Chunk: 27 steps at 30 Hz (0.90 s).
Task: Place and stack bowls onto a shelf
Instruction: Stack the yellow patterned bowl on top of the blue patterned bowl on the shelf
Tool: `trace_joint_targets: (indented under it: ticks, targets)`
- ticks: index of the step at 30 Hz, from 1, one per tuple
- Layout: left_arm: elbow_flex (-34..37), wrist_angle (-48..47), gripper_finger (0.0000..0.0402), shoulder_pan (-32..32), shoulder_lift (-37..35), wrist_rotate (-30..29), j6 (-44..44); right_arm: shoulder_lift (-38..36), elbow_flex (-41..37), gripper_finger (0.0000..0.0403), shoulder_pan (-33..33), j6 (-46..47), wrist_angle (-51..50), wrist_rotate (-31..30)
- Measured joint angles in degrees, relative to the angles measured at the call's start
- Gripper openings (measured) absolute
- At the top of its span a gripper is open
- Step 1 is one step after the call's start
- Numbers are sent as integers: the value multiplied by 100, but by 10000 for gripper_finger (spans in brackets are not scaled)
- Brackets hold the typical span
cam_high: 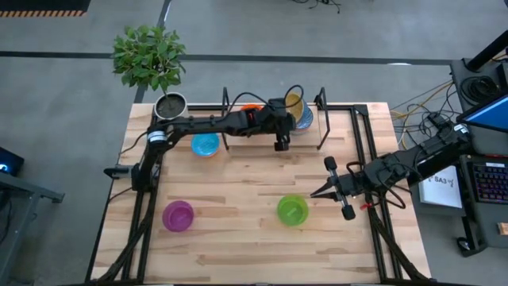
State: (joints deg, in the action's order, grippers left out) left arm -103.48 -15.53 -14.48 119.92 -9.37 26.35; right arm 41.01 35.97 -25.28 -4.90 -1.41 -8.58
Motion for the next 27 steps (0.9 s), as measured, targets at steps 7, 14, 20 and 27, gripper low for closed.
trace_joint_targets:
  ticks: [7, 14, 20, 27]
  targets:
    - [0, 20, 44, -66, 15, -2, 0, 2, 0, 9, 2, -7, 17, -48]
    - [0, 156, 50, -103, 199, -6, 19, 2, 0, 9, 2, -5, 36, -52]
    - [9, 265, 51, -101, 266, -4, 35, 7, 0, 9, 2, -6, 34, -52]
    - [-218, 482, 52, -103, 361, -8, 52, 9, 0, 9, 2, -25, 28, -52]
